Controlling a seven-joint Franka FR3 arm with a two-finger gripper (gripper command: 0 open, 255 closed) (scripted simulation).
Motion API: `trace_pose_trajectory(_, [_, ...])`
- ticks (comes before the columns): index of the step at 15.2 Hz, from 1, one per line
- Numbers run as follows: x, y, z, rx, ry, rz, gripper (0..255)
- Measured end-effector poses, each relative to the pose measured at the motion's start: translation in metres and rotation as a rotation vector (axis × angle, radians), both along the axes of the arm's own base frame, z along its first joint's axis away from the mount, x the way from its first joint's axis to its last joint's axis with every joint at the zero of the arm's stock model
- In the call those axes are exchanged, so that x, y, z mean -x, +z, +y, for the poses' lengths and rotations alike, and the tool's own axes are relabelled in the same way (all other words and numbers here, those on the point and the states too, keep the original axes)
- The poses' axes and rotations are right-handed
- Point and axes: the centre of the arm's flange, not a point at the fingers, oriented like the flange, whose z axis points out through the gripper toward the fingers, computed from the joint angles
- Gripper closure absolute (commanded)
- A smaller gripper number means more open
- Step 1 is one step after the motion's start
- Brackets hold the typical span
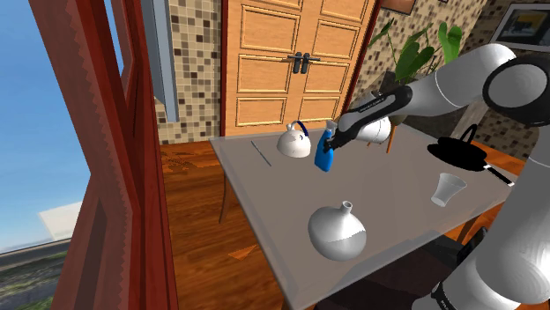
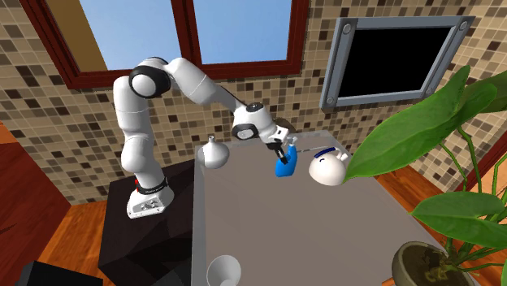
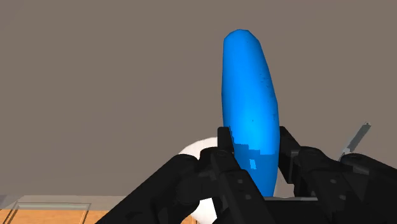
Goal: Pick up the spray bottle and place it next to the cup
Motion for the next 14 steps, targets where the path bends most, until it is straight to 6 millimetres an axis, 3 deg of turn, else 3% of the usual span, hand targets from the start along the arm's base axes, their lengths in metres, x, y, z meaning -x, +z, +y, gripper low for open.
trace_pose_trajectory(14, [0.0, 0.073, 0.0, 0.0, 0.0, 0.0, 255])
